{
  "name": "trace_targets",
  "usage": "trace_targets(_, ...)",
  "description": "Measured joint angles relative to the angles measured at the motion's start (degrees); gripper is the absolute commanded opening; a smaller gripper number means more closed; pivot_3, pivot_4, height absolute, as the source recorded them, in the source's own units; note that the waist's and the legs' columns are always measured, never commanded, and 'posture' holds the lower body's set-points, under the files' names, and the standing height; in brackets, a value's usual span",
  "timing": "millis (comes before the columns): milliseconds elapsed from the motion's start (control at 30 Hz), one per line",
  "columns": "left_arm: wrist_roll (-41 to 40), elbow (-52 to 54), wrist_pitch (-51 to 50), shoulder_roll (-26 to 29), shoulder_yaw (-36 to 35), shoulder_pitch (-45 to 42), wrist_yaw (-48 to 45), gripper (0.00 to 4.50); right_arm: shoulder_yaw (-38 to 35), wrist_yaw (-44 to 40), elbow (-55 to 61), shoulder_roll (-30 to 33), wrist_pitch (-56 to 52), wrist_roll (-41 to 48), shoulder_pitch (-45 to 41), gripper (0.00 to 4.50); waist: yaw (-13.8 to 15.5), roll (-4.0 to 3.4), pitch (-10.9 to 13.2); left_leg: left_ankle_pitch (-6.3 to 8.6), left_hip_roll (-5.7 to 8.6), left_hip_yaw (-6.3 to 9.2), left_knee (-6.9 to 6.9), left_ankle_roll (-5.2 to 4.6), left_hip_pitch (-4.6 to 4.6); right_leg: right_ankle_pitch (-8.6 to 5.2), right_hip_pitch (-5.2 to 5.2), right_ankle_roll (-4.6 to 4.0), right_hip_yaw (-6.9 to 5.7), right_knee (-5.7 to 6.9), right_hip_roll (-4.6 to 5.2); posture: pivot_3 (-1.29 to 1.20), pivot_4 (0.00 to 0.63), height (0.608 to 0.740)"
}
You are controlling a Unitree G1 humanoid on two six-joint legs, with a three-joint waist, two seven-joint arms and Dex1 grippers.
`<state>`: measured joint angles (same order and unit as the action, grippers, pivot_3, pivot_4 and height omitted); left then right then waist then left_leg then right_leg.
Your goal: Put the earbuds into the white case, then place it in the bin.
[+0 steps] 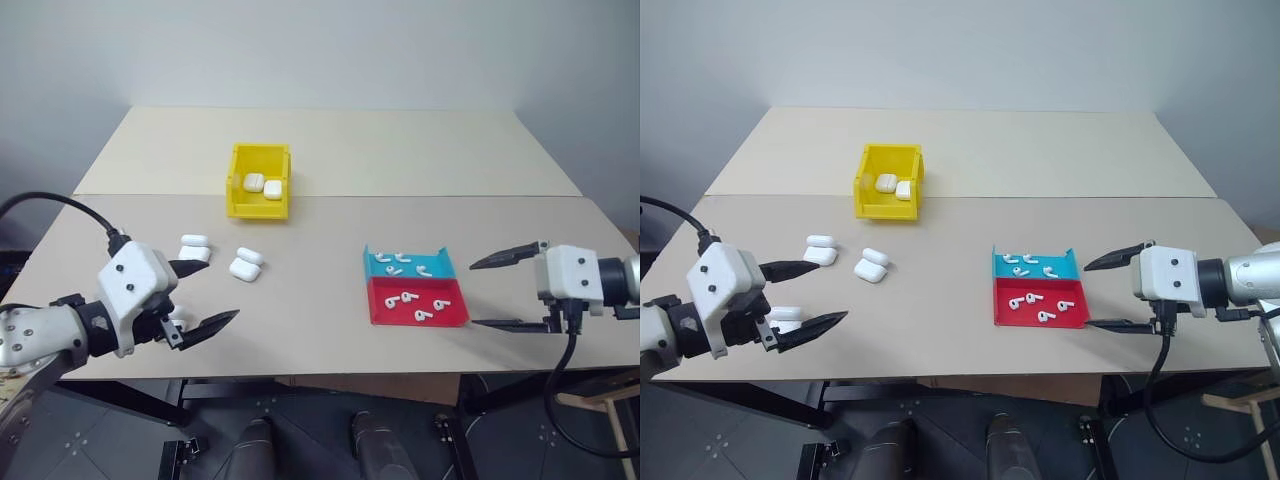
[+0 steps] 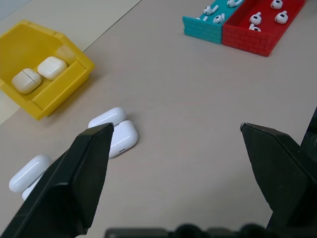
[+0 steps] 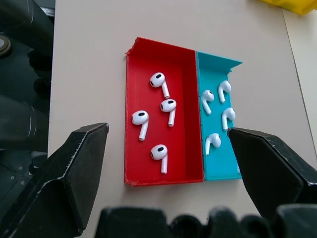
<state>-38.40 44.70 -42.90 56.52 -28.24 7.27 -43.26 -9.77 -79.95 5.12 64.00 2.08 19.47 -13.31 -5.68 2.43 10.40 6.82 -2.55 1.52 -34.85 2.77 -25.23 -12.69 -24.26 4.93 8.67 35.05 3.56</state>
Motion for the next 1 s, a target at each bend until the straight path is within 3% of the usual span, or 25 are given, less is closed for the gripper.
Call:
trace_targets(433, -3.33, 3.63, -7.80, -0.69, -3.61, -0.57, 6.84, 4.48, 1.50, -0.16, -1.51, -0.72, 0.17, -0.15, -2.99, 4.50, -0.05, 0.00, 0.00, 0.00, 0.00, 0.00, 0.01, 0.00, 0.00, 0.00, 0.01, 0.00, -0.01, 0.03, -0.01, 0.00, 0.150, 0.740)
trace_targets(700, -6.81, 11.04, -22.25, -0.69, -7.22, -1.82, 19.04, 4.48, 2.20, 0.00, -1.90, -1.16, 0.40, -0.16, -1.53, 4.50, -0.01, 0.00, 0.00, 0.00, 0.03, 0.01, 0.01, 0.00, 0.00, 0.00, 0.01, 0.00, 0.00, 0.08, -0.02, 0.00, 0.150, 0.740)
trace_targets(900, -18.03, 11.94, -42.08, -0.19, -11.80, -11.28, 26.73, 4.48, 2.18, 0.20, -1.62, -1.16, 0.35, -0.17, -1.33, 4.50, -0.07, 0.01, 0.00, 0.00, 0.03, 0.05, -0.11, 0.00, 0.02, 0.00, 0.03, 0.01, -0.04, 0.12, -0.05, 0.00, 0.150, 0.740)
trace_targets(1000, -27.58, 8.30, -48.77, 6.59, -11.96, -11.35, 33.30, 4.48, 1.91, 0.26, -0.70, -1.02, -0.12, -0.16, 0.05, 4.50, -0.16, 0.05, 0.02, 0.00, 0.01, 0.05, -0.11, 0.00, 0.04, 0.00, 0.04, 0.01, -0.02, 0.12, -0.05, 0.00, 0.150, 0.740)
